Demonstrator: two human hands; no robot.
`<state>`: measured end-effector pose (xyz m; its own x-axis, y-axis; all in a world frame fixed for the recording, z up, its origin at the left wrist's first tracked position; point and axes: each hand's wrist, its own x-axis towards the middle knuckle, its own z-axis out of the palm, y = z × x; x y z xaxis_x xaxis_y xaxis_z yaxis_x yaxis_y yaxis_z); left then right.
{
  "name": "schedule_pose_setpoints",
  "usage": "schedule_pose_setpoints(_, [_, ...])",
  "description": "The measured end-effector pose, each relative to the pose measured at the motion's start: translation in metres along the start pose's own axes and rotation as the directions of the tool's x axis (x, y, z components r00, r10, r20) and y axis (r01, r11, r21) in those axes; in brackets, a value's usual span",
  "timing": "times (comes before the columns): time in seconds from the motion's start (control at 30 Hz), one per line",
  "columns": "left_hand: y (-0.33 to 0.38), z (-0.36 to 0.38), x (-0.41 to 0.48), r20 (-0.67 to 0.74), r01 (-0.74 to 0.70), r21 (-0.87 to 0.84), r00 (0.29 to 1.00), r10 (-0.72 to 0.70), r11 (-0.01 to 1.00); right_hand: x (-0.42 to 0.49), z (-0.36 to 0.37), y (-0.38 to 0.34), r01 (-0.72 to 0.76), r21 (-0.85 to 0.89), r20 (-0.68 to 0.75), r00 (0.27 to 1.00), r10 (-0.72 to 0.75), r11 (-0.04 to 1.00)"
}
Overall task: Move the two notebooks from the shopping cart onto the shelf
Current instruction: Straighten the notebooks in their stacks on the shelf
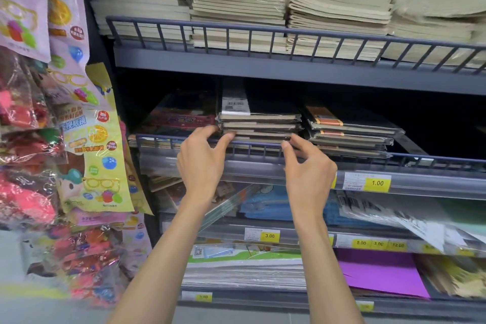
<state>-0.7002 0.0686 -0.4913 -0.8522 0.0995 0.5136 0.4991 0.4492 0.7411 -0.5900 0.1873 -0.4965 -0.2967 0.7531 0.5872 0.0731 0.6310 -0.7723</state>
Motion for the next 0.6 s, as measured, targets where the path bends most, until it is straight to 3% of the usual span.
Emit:
schedule_pose_setpoints(0.27, [0.007, -0.012, -0.007, -0.013, -0.026, -0.146, 1.0, 0.024, 0.989, 0.003, -0.005, 0.0, -0.052, 0.067, -0.011, 0.999, 0.053, 0.996])
schedule_pose_setpoints(0.6, [0.002, -0.008, 0.0, -0.045, -0.029, -0.182, 0.999, 0.022, 0.983, 0.004, -0.002, 0.0, -0.048, 0.054, 0.013, 0.999, 0.048, 0.997])
